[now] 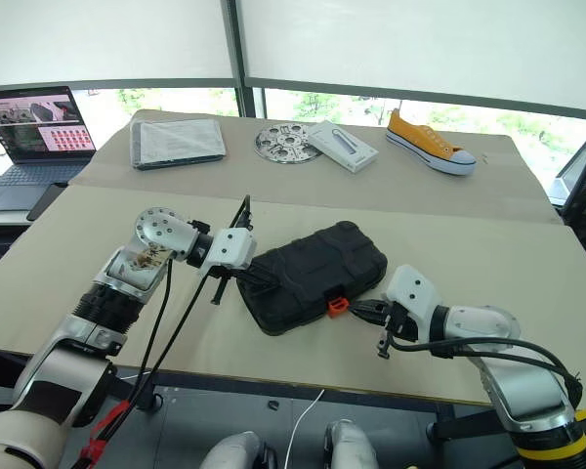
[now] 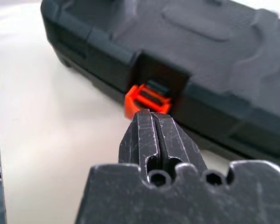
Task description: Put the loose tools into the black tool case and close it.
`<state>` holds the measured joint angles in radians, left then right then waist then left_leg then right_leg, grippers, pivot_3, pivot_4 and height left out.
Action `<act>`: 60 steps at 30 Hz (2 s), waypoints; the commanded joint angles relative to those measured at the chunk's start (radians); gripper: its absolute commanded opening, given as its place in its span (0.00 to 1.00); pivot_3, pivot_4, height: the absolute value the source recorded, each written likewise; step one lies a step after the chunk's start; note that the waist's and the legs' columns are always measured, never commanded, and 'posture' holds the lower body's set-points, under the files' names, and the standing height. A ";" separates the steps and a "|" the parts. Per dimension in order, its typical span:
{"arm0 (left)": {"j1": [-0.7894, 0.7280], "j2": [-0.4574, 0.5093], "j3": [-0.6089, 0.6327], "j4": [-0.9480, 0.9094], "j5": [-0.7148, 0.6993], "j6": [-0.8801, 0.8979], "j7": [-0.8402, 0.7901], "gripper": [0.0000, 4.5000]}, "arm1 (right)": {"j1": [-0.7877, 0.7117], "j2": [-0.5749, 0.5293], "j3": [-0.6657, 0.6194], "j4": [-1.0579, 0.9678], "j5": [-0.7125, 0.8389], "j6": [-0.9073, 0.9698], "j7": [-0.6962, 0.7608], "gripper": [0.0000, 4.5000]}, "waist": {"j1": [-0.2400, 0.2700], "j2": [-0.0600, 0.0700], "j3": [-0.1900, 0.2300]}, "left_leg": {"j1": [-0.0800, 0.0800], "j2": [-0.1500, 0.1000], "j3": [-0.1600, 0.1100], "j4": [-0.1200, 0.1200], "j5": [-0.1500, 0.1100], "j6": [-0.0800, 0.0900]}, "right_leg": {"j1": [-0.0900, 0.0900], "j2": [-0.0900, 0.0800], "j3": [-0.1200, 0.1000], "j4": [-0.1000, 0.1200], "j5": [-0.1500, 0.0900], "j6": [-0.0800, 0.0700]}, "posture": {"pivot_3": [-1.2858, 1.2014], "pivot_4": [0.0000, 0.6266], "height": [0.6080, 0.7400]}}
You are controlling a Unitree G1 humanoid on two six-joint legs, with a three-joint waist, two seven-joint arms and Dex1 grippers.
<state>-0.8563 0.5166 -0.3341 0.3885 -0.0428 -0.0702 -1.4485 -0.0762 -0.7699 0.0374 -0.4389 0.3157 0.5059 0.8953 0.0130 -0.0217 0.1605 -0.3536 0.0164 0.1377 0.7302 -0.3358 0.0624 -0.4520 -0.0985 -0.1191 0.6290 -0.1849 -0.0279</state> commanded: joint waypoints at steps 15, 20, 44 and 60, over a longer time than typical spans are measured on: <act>-0.022 -0.021 -0.051 0.104 0.066 -0.056 0.024 0.01 | -0.171 0.190 0.093 0.139 -0.064 -0.029 -0.097 0.00 | -0.008 0.000 0.000 | -0.001 0.000 0.002 0.001 0.000 0.001 | -0.001 0.001 -0.001 0.000 0.000 0.000 | 0.52 0.24 0.94; -0.023 -0.021 -0.069 0.129 0.089 -0.105 0.023 0.01 | -0.189 0.147 0.032 0.046 -0.043 -0.022 -0.081 0.00 | -0.014 0.000 0.000 | -0.001 0.000 0.002 0.001 0.000 0.001 | -0.001 0.000 0.000 0.001 0.000 0.000 | 0.52 0.24 0.94; -0.003 -0.040 -0.118 0.211 0.176 -0.271 0.048 0.01 | -0.129 0.021 0.043 0.104 -0.090 -0.038 0.003 0.00 | -0.004 0.001 -0.012 | 0.001 0.000 0.001 0.000 -0.001 0.004 | 0.000 -0.001 0.000 -0.001 0.000 0.000 | 0.52 0.24 0.94; -0.011 -0.057 -0.123 0.252 0.178 -0.290 0.053 0.01 | -0.308 0.166 0.040 0.133 -0.070 0.048 -0.069 0.00 | -0.026 0.002 -0.016 | 0.001 0.001 0.002 0.000 -0.002 0.005 | 0.000 -0.002 0.000 -0.001 0.000 0.001 | 0.52 0.24 0.94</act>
<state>-0.9172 0.4745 -0.3728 0.5870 0.0554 -0.3694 -1.3733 -0.3367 -0.6259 0.1090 -0.2129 0.2033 0.5746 0.8392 -0.0126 -0.0198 0.1445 -0.3527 0.0175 0.1393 0.7302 -0.3381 0.0675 -0.4516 -0.1013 -0.1193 0.6284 -0.1846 -0.0274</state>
